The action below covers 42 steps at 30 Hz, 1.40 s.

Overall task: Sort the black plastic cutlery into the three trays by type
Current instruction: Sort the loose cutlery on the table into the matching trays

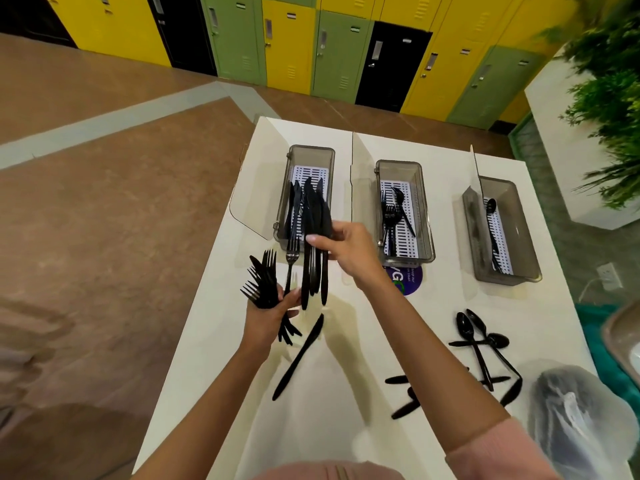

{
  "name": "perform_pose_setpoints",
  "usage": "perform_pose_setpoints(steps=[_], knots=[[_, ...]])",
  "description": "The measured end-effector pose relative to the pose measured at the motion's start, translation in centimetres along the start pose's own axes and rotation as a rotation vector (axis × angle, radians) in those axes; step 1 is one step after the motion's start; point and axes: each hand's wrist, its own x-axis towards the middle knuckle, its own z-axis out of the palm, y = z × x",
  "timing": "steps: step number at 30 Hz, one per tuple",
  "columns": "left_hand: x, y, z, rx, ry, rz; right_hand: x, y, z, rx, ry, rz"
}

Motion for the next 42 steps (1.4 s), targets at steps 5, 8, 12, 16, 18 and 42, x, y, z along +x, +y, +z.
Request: perform_pose_setpoints(steps=[5, 8, 12, 16, 18, 42], knots=[[0.9, 0.1, -0.8, -0.063, -0.009, -0.022, 6.7, -5.3, 1.5, -0.146, 0.189, -0.135], [1.5, 0.5, -0.7, -0.053, -0.014, -0.015, 10.5, -5.5, 2.8, -0.267, 0.261, -0.095], [2.2, 0.6, -0.9, -0.041, -0.035, -0.011, 13.2, -2.6, 4.6, -0.32, 0.248, 0.002], [2.4, 0.7, -0.9, -0.051, -0.076, -0.03, 13.9, -0.3, 5.3, -0.362, 0.239, 0.125], [2.4, 0.8, -0.8, -0.055, -0.091, -0.039, 13.4, -0.3, 5.2, -0.388, 0.215, 0.119], [-2.3, -0.5, 2.9, 0.09, -0.509, -0.15, -3.9, 2.3, -3.2, 0.264, 0.15, -0.079]])
